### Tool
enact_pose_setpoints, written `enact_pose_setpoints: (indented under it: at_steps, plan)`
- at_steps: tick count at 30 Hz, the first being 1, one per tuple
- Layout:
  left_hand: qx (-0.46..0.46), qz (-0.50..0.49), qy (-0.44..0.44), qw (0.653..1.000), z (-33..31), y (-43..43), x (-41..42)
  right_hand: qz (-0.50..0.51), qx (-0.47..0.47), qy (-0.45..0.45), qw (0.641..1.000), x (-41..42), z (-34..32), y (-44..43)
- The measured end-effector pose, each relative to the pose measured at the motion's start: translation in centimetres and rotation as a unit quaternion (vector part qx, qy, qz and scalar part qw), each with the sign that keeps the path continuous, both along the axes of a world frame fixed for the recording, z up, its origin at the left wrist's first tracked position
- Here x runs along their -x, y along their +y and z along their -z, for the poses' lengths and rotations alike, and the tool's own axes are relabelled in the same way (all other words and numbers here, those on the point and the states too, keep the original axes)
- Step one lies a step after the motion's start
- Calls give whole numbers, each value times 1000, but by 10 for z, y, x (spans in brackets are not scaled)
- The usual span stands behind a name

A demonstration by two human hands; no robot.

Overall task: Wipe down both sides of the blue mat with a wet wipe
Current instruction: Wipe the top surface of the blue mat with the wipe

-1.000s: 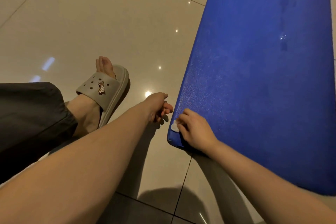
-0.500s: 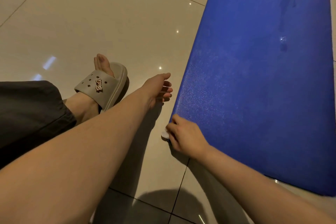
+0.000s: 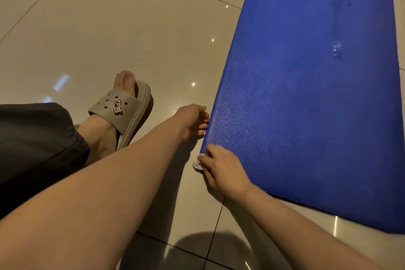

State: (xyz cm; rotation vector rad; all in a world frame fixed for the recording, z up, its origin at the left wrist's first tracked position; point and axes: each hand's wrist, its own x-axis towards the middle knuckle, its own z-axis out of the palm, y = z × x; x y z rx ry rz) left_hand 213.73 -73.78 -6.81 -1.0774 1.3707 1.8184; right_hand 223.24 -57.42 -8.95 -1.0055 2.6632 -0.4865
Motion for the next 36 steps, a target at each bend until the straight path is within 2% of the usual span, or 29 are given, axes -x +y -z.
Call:
enact_pose_setpoints:
  at_steps: [3,4,8,11,15,17,20,24,26,28,30,32,34,36]
  plan:
    - [8,14,18,1000,0,3,-1,-45,-17,18,999,10,4,7]
    - [3,15,18,1000,0,2,-2,-22,-21,30,999,19,5,9]
    - [-16,12,15,1000,-1,-3,-5,179,0,37,983,43,6,8]
    - [-9,24,28,999,2,-3,-6,187,7,6,982,10,7,-16]
    - [100,61,88,989,13,7,-6,98,25,12,995,-15,6,-16]
    - [174,101,104,974,20,16,-8,106,17,25,994,-10,4,4]
    - [277,195,125,932,22,26,-11,200,-13,37,979,-9,4,54]
    - [367,264,127,883,20,31,-17,369,-26,29,928,-20,5,79]
    - [384,269,113,876,20,35,-18,399,-19,13,917,-27,8,51]
    - [399,272,96,870,21,36,-16,370,4,-7,929,-33,10,16]
    - [395,275,84,872,20,36,-12,297,16,6,955,-37,12,-8]
    - [364,253,75,893,21,39,-11,241,13,27,970,-37,10,-8]
    - [312,211,72,923,21,41,-12,248,-1,48,968,-36,6,14]
    - [266,179,76,944,19,44,-15,313,-29,59,947,-38,7,54]
